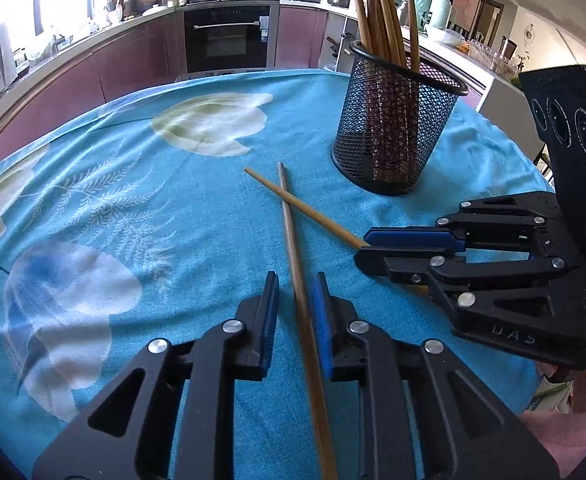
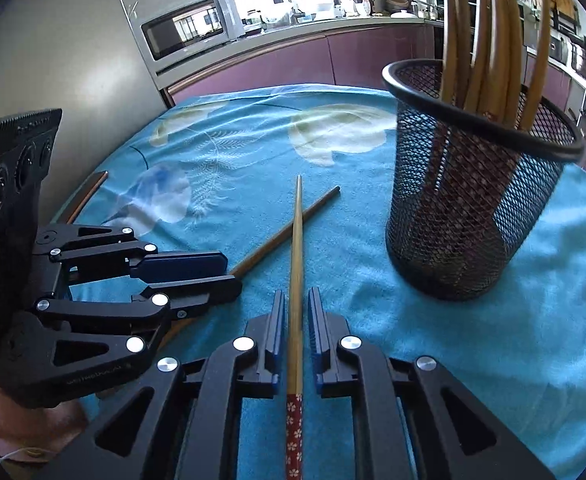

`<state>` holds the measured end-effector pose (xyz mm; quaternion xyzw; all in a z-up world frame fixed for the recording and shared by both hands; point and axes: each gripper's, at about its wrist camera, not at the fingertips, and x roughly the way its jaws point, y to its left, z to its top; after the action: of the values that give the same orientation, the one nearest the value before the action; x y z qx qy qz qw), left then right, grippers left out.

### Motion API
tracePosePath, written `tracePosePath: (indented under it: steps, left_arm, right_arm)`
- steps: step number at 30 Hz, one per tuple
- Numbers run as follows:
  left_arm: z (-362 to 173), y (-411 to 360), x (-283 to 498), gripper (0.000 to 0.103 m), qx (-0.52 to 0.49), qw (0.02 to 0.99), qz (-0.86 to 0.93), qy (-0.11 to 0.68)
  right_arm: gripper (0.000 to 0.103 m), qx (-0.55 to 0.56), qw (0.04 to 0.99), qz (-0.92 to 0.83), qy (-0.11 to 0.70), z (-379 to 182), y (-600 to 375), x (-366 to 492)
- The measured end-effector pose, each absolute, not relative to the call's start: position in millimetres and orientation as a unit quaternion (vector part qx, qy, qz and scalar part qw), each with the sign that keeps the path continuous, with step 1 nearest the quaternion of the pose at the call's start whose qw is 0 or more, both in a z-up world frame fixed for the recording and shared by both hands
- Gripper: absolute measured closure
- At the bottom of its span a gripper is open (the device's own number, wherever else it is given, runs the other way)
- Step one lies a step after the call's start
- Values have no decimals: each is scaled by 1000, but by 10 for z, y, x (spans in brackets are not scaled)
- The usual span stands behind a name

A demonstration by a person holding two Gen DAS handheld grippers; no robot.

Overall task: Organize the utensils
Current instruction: 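Close the right tool on a red-tipped chopstick while the left tool grasps the other, then lift both chopsticks upright and carry them over the mesh cup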

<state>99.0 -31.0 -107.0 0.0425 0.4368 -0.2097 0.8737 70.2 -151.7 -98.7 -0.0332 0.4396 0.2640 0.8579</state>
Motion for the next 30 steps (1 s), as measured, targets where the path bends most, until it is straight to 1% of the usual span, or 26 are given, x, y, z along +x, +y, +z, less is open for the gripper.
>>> tracePosePath:
  steps: [3, 4, 5, 6, 7, 9, 17, 30]
  left_arm:
    - [-1076, -356, 1016, 87, 50, 875, -207, 435]
    - [-1079, -371, 1024, 92, 52, 876, -205, 433]
    - [-1082, -381, 1031, 94, 53, 877, -203, 432]
    - [-1083, -384, 1034, 94, 53, 877, -202, 432]
    - [-1080, -385, 1035, 94, 51, 878, -200, 432]
    - [-1077, -384, 1026, 95, 48, 879, -196, 431]
    - [-973, -362, 973, 96, 35, 886, -196, 418]
    - [-746, -303, 889, 96, -2, 889, -223, 401]
  right_arm:
    - [89, -56, 862, 258, 433, -988, -1446, 708]
    - [90, -63, 864, 255, 431, -988, -1429, 707]
    - [90, -66, 865, 253, 429, -988, -1415, 706]
    - [91, -67, 865, 251, 428, -986, -1412, 703]
    - [96, -65, 866, 251, 428, -985, -1421, 708]
    - [97, -47, 865, 253, 430, -983, -1474, 720]
    - [97, -4, 870, 270, 411, -862, -1636, 653]
    - [97, 26, 878, 293, 379, -622, -1787, 471]
